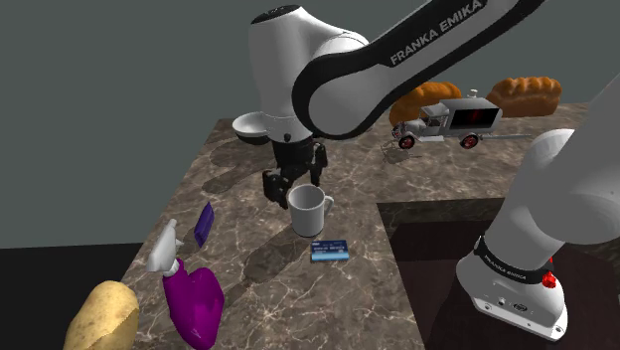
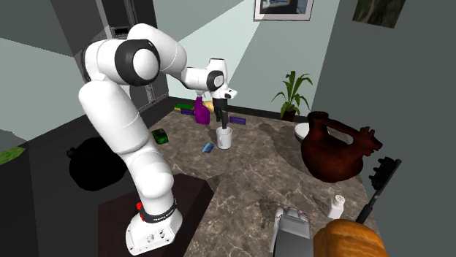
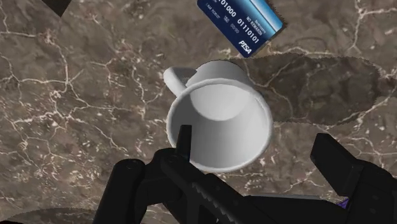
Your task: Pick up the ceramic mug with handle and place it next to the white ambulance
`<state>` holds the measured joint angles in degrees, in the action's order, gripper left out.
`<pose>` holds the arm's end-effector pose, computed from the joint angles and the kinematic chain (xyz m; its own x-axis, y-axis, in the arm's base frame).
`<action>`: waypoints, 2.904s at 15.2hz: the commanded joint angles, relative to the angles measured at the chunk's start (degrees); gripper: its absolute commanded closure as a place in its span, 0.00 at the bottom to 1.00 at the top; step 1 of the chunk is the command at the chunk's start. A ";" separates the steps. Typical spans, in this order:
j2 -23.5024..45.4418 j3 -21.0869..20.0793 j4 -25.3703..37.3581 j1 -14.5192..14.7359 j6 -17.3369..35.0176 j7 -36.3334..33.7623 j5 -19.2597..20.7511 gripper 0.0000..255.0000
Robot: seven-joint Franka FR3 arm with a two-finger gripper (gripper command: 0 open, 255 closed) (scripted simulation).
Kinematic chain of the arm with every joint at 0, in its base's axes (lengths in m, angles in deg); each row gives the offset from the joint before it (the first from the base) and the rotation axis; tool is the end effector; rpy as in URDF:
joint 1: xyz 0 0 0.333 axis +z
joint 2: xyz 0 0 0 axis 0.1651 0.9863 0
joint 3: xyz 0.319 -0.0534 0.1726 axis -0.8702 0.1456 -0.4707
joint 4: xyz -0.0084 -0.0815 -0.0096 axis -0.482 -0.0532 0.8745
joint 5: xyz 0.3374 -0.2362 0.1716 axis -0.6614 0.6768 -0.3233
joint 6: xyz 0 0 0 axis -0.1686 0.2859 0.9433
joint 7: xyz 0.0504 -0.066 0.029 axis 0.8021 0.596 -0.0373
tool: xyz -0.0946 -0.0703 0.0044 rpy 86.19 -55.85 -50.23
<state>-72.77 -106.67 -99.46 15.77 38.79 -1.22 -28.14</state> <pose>0.4398 0.2637 0.4120 0.9892 -0.1456 0.0152 -0.1463 -0.9871 0.0652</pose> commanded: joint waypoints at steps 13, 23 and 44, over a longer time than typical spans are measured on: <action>7.54 -1.42 -1.17 -0.12 7.68 -3.91 3.19 0.00; 7.53 -1.42 -1.16 -0.12 7.67 -3.91 3.18 1.00; 0.50 -0.39 5.86 0.09 -5.71 -0.74 -0.25 1.00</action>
<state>-71.86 -107.12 -94.00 15.83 33.87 -2.09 -28.23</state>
